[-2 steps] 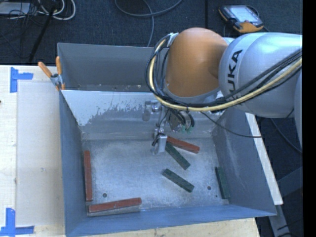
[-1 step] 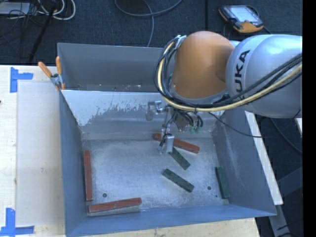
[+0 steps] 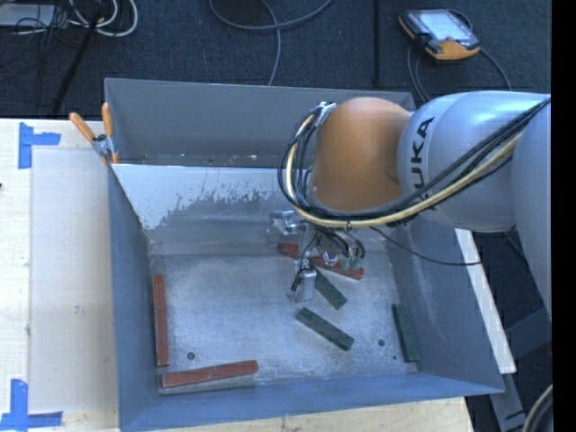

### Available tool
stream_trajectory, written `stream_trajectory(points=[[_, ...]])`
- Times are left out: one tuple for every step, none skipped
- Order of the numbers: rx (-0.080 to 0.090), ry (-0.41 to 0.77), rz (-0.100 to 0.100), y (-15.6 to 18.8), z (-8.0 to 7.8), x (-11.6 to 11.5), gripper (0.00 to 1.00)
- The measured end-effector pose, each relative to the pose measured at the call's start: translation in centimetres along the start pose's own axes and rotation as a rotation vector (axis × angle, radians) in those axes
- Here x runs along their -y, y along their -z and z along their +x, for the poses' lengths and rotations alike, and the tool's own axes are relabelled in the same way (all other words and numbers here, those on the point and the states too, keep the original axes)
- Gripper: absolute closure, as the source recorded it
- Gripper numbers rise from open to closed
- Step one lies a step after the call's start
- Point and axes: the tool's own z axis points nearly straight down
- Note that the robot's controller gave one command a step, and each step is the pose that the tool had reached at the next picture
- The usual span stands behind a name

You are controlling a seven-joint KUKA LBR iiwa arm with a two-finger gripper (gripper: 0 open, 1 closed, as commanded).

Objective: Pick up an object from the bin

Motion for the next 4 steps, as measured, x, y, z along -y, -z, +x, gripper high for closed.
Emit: stream_trajectory(points=[[-0.001,0.136,-0.002,-6.5,1.4,1.2,0.00],[-0.006,-0.014,-0.004,-6.1,4.4,6.4,0.00],[-0.003,0.060,0.000,-3.1,2.3,8.4,0.00],[-0.001,0.233,-0.005,-2.6,3.5,12.7,0.00]])
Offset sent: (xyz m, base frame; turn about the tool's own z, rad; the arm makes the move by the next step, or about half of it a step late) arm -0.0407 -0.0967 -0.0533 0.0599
